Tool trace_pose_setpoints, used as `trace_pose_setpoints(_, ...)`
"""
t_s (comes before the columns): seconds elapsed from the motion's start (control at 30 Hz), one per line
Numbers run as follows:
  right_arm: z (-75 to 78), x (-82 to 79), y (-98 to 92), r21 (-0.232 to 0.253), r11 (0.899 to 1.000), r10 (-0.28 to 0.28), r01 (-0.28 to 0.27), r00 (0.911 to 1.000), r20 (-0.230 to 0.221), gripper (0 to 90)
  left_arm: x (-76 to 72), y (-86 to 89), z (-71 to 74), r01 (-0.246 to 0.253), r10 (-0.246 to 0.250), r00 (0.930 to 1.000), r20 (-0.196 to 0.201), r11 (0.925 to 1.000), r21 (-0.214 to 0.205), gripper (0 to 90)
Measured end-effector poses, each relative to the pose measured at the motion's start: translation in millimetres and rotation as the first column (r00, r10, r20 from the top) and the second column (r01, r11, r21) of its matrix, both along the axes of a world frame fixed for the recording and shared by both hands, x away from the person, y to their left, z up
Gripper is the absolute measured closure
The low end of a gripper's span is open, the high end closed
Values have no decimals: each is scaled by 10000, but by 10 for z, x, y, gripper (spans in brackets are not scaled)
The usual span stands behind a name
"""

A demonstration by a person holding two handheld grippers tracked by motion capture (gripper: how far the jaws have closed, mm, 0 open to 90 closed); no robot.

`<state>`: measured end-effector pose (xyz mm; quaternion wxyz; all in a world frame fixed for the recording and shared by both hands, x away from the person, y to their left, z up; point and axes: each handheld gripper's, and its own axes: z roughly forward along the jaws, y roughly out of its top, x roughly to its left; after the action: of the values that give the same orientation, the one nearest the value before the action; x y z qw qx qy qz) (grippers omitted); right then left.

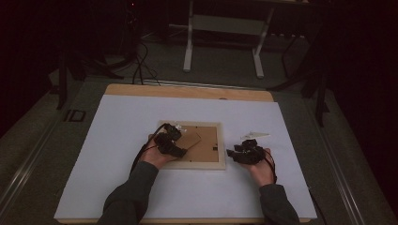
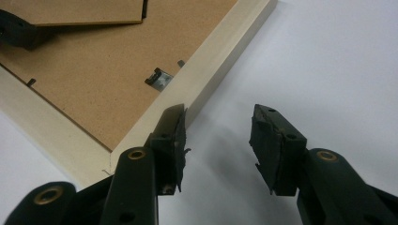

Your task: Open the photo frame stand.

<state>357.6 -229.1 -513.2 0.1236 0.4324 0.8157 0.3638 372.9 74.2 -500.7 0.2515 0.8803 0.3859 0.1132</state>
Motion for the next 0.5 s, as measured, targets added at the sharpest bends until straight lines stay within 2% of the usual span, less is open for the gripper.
trace_pose_setpoints(0.1, 1, 1, 2, 16, 10000, -7, 7, 10000, -2, 545, -17, -6, 1, 82, -84, 9997, 220, 9999, 91, 363)
trace_pose_setpoints(0.13, 0, 2, 3, 22, 10000, -6, 6, 10000, -3, 544, -40, -12, 0, 150, -158, 9988, 473, 9997, 176, 363)
trace_pose_setpoints(0.17, -1, 2, 7, 73, 10000, 1, 0, 10000, -34, 544, -48, -14, 0, 195, -208, 9982, 566, 9995, 230, 364)
trace_pose_setpoints(0.27, 14, 10, -12, 721, 9974, 98, -82, 9997, -221, 544, -73, -21, -1, 261, -288, 9960, 847, 9991, 324, 367)
trace_pose_setpoints(0.4, 33, 11, -36, 1012, 9948, 89, -62, 9996, -269, 545, -95, -31, -1, 285, -326, 9937, 1073, 9988, 397, 370)
trace_pose_setpoints(0.5, 34, 13, -43, 1061, 9944, 44, -19, 9997, -231, 545, -88, -18, -6, 268, -297, 9949, 961, 9991, 317, 371)
